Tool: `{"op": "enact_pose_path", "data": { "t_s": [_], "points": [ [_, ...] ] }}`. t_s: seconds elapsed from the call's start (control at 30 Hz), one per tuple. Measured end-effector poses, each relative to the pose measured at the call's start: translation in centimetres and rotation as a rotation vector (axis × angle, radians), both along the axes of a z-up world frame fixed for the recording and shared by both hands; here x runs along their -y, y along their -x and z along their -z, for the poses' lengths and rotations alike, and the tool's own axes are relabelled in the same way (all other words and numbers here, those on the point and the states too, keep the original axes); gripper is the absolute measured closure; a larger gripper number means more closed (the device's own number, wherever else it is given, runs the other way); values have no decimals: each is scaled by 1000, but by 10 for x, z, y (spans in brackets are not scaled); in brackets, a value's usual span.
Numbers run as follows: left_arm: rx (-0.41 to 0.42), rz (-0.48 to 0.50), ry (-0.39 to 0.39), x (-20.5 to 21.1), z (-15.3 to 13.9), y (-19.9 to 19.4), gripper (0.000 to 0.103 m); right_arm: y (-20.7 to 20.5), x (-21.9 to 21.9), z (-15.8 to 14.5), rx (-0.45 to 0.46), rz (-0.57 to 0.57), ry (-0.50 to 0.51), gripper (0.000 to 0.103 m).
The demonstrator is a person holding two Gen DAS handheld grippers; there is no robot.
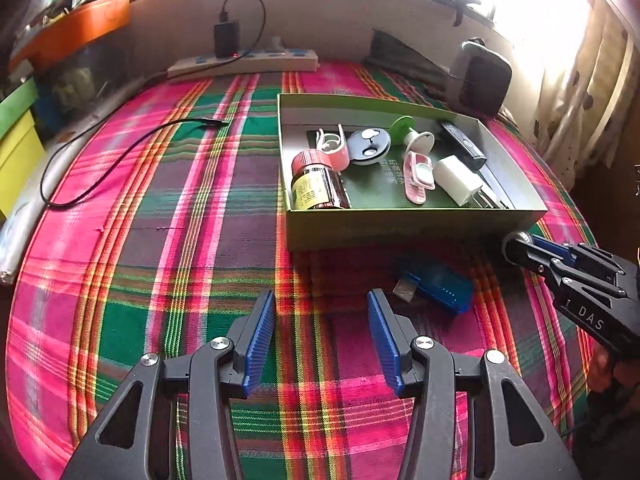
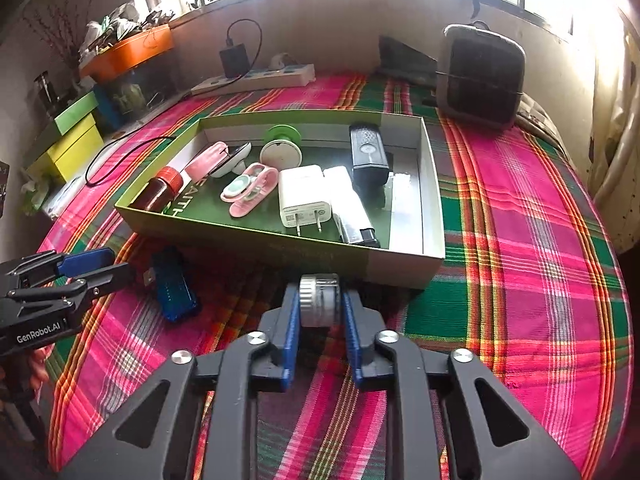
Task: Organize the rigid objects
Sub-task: 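Close the right tool on the white round container while the left tool approaches the blue USB stick, then close the left tool on the blue USB stick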
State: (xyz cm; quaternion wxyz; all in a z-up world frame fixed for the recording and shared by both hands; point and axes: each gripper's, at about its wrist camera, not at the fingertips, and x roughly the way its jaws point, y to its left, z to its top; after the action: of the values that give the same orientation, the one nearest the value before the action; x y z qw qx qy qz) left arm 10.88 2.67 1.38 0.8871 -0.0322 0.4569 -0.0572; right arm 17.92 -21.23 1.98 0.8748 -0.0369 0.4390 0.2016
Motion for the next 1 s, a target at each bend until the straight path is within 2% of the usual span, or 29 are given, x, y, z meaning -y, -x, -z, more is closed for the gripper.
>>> {"op": "enact_pose_path", "data": {
  "t_s": [0.23,0.6,1.0],
  "points": [
    [2,23,18,3,-1,5,56,2,-3,-1,-7,-16,-13,83],
    [1,41,68,5,-5,15,56,13,-43,-4,-18,-158,-24,83],
    [11,39,110,-6,-11,22,56,27,-63,-2,-52,-258,-57,83]
  ]
}}
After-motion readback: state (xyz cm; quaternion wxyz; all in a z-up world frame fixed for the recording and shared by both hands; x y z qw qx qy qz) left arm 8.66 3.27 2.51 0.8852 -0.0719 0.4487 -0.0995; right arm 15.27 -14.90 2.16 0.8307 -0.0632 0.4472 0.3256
